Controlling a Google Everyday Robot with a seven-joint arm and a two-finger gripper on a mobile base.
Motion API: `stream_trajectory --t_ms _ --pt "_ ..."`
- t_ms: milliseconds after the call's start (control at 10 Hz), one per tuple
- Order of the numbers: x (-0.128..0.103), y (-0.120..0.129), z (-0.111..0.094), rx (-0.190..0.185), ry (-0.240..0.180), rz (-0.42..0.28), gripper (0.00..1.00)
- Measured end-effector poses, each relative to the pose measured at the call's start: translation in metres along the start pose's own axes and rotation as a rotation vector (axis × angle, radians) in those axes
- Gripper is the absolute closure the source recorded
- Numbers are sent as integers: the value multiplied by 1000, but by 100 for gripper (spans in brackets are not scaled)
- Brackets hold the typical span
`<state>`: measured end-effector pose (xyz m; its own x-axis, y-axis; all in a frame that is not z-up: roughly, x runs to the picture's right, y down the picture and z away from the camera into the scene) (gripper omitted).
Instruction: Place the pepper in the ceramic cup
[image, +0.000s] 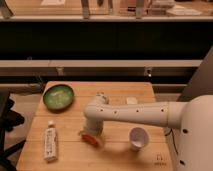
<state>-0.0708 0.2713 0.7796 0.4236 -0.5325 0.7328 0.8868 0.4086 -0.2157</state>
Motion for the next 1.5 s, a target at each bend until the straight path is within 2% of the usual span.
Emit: stream_trajectory --t_ms 1500 --pt "1 -4 6 -4 -32 -22 20"
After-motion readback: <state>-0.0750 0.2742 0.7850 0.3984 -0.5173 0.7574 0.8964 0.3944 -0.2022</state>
